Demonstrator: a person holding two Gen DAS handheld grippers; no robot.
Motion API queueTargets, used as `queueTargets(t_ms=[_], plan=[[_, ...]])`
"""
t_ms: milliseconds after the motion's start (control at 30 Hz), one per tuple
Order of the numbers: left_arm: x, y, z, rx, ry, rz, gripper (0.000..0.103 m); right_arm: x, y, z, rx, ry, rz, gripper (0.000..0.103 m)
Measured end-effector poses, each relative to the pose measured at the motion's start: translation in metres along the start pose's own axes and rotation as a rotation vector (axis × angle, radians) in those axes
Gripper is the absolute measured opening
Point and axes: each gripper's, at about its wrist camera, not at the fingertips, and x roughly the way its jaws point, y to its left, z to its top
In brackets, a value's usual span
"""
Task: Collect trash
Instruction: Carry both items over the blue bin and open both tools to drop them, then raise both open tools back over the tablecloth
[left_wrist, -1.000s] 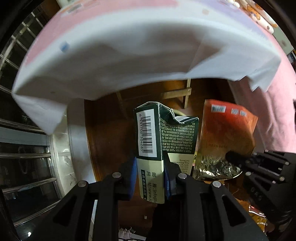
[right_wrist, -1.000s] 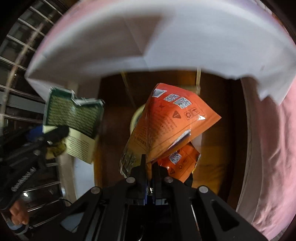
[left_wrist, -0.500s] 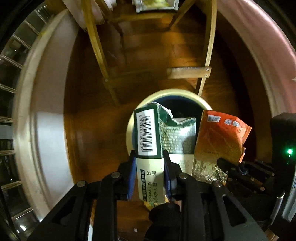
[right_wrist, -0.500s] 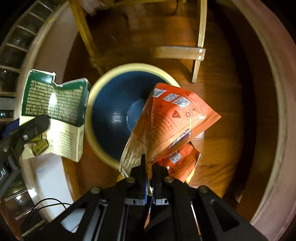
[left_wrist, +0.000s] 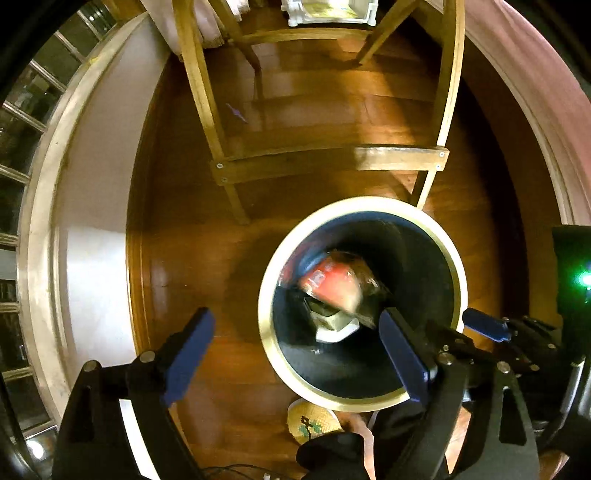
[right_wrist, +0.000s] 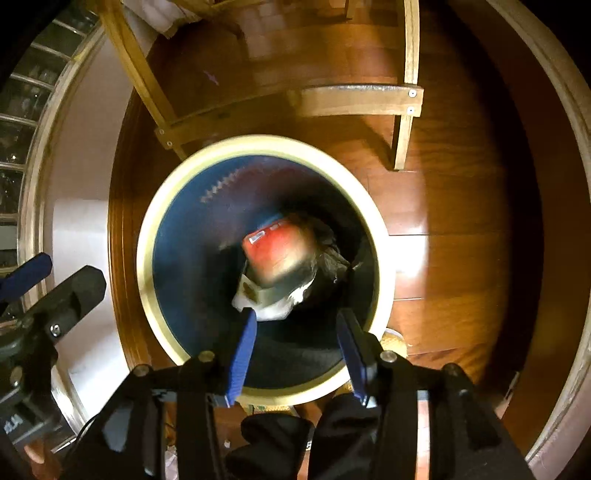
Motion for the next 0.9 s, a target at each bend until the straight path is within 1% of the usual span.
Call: queueTargets(t_ms=[167,233,367,500,600,700,800,867,900], plan=[[-0.027,0.008,0.001,-0.003,-0.025,0.017,0.089,-0.022,0.000,0.005,0.026,-0.023,-0.003,0.046],[-0.045,0.012,0.000,-0.004,-0.035,0.022,0.089,-0.034,0.001,0.004,0.028,-0.035,-0.009,0.046],[-0.088,0.018,-0.001,-0.004,-0.056,0.036,0.089,-0.071,0.007,-0.003,0.011,-0.071,-0.012,0.046],[-0.143,0.021,-0.003,0.006,-0.096,0.035,0.089,-0.119,0.020,-0.013,-0.037,-0.093,0.000,0.046],[-0.185,0.019,-0.001,0.034,-0.131,0.031,0.089,-0.162,0.030,-0.021,-0.055,-0.121,0.012,0.046],[-0.236,0.019,-0.001,0.065,-0.179,0.014,0.089,-0.207,0.039,-0.028,-0.056,-0.160,0.029,0.046],[-0.280,0.018,-0.001,0.090,-0.227,0.010,0.089,-0.254,0.048,-0.036,-0.055,-0.206,0.032,0.046],[-0.313,0.018,0.000,0.113,-0.271,0.016,0.089,-0.278,0.053,-0.040,-0.053,-0.227,0.030,0.046],[-0.323,0.017,0.000,0.121,-0.284,0.019,0.089,-0.292,0.056,-0.042,-0.051,-0.239,0.031,0.046]])
